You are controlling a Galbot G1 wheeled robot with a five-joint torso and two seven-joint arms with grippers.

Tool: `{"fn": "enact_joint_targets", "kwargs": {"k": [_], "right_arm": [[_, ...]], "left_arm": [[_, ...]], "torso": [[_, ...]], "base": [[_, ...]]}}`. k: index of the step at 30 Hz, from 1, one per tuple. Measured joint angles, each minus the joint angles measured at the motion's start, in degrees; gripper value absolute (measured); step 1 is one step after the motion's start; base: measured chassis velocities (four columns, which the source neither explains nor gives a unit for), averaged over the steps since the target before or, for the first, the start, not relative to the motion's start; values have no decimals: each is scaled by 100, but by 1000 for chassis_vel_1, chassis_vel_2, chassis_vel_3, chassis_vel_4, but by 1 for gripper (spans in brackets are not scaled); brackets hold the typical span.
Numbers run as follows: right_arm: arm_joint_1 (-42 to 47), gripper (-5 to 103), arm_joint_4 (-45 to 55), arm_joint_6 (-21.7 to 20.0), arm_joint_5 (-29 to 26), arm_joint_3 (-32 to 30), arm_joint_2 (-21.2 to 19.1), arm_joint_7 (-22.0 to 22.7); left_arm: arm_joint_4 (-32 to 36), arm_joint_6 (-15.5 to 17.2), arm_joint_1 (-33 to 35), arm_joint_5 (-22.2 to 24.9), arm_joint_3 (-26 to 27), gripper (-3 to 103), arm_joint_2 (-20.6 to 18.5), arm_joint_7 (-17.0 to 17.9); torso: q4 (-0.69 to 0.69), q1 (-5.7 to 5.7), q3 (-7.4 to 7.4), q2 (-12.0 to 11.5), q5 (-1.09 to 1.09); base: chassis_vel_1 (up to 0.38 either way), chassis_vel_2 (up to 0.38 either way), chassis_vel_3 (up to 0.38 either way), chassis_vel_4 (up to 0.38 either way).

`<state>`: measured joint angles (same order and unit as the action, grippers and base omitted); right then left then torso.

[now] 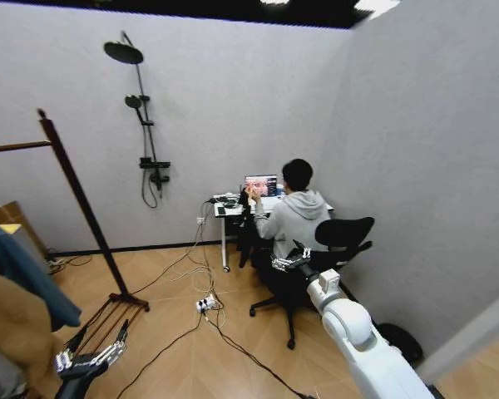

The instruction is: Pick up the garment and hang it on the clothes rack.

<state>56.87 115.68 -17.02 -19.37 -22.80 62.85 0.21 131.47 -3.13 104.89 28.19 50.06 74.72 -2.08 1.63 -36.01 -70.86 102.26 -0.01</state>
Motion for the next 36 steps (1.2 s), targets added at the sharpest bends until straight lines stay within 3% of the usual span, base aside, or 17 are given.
{"fn": "enact_joint_targets", "kwargs": {"k": [16, 36], "right_arm": [[111, 100, 78, -2, 71, -12, 92, 13], [120, 100, 46, 2, 173, 39, 191, 15]], "left_arm": [[0, 0, 1, 0, 0, 100, 0, -1], [0, 0, 2, 0, 0, 100, 0, 1]], "torso": [[4, 10, 3, 4, 2], [1, 10, 3, 5, 1]], "base": [[-78, -133, -122, -86], [139, -102, -103, 129]]}}
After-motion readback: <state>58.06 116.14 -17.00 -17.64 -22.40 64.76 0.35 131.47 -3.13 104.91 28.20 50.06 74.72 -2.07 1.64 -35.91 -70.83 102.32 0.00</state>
